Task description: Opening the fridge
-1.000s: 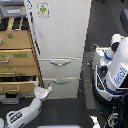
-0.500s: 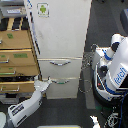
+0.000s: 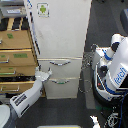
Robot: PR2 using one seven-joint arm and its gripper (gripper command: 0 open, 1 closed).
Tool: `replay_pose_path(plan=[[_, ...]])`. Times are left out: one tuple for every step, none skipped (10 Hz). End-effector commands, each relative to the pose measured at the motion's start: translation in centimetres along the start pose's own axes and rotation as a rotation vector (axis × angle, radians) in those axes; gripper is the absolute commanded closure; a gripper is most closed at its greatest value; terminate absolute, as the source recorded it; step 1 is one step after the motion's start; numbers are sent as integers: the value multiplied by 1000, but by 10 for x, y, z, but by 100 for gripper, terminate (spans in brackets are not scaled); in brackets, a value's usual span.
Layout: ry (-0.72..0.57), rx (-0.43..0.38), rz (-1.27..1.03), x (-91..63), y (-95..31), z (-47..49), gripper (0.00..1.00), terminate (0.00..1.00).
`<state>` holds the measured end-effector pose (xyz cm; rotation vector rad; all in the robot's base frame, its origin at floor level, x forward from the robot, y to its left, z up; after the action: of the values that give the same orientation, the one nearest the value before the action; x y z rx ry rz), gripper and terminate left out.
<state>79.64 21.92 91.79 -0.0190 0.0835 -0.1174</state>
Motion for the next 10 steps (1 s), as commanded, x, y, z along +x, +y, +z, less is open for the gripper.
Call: replay_pose_path(plan=[[-38,61,2,74,50,45,0,0],[-43,80,5,82,64,53,0,0],[-52,96,21,93,86,65,0,0],[-54,110,18,96,92,67,0,0],[-57,120,7,98,95,72,0,0],[-65,134,-3,101,98,78,0,0],[-76,160,-22,106,99,84,0,0],[-79,164,-30,110,97,87,0,0],[-81,164,-39,113,93,90,0,0],[-93,144,-64,120,82,98,0,0]])
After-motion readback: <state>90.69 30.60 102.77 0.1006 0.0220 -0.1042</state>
